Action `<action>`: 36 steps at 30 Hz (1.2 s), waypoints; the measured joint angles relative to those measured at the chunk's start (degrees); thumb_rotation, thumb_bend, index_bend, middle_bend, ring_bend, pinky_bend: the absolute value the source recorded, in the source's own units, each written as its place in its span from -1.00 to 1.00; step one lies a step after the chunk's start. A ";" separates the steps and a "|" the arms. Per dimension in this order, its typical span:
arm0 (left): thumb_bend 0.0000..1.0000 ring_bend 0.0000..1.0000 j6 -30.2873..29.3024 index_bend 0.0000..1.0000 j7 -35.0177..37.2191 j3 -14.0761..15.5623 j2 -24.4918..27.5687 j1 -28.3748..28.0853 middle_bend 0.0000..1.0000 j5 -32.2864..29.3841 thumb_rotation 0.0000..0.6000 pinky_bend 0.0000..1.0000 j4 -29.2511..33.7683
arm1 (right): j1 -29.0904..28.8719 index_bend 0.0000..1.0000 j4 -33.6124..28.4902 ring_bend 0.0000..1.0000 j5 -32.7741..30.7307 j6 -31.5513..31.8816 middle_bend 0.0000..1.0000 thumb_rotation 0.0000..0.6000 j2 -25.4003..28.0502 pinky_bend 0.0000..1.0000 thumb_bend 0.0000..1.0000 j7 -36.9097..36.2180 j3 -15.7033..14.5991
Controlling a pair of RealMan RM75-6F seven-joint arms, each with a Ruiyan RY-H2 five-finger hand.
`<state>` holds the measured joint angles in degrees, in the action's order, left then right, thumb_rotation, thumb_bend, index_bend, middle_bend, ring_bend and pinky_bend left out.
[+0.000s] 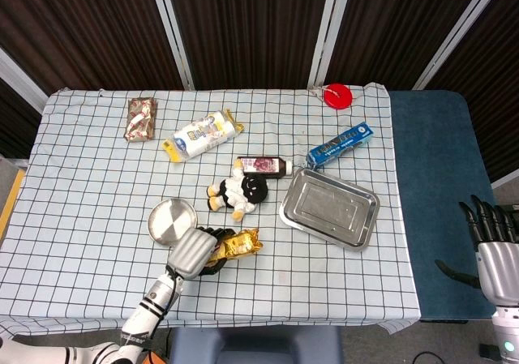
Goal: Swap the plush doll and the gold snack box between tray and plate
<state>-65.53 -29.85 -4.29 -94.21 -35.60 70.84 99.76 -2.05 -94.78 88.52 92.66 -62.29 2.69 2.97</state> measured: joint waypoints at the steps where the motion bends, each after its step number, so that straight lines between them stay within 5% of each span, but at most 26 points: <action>1: -0.12 0.17 0.51 -0.26 0.25 0.02 -0.45 -0.15 0.24 -0.25 1.00 0.21 -0.50 | 0.10 -1.00 -0.04 -1.00 0.18 0.15 -1.00 1.00 0.09 -1.00 -0.79 -0.32 -0.02; 7: -0.13 0.01 2.19 -0.43 0.59 0.38 -3.01 -0.87 0.07 -0.72 1.00 0.20 -2.28 | 0.49 -1.00 0.02 -1.00 0.47 0.59 -1.00 1.00 0.08 -1.00 -0.79 -1.00 0.32; 11: -0.13 -0.49 3.68 -0.98 0.94 0.79 -2.96 -1.26 -0.53 -0.59 1.00 -0.10 -2.00 | 0.65 -1.00 0.12 -1.00 0.70 1.02 -1.00 1.00 -0.14 -1.00 -0.79 -1.10 0.53; 15: -0.13 -0.85 4.60 -1.00 1.04 0.70 -2.57 -1.63 -0.92 -1.20 1.00 -0.32 -1.04 | 0.90 -1.00 0.41 -1.00 0.73 1.89 -1.00 1.00 -0.65 -1.00 -0.79 -1.33 1.09; 28: -0.16 -1.00 1.81 -1.00 -7.14 -0.13 0.47 -1.45 -1.00 -3.96 1.00 -0.59 1.97 | 0.80 -1.00 0.46 -1.00 0.49 0.56 -1.00 1.00 -0.82 -1.00 -0.79 -1.14 1.34; 36: -0.16 -1.00 -0.37 -1.00 -10.63 -6.28 2.91 -3.39 -1.00 -8.99 1.00 -0.61 1.46 | 0.75 -1.00 0.54 -1.00 1.30 0.05 -1.00 1.00 -0.95 -1.00 -0.79 -0.26 0.91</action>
<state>-65.90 -40.49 -10.57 -91.30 -38.99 61.85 101.22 -1.30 -94.24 89.82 92.72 -63.25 2.43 3.88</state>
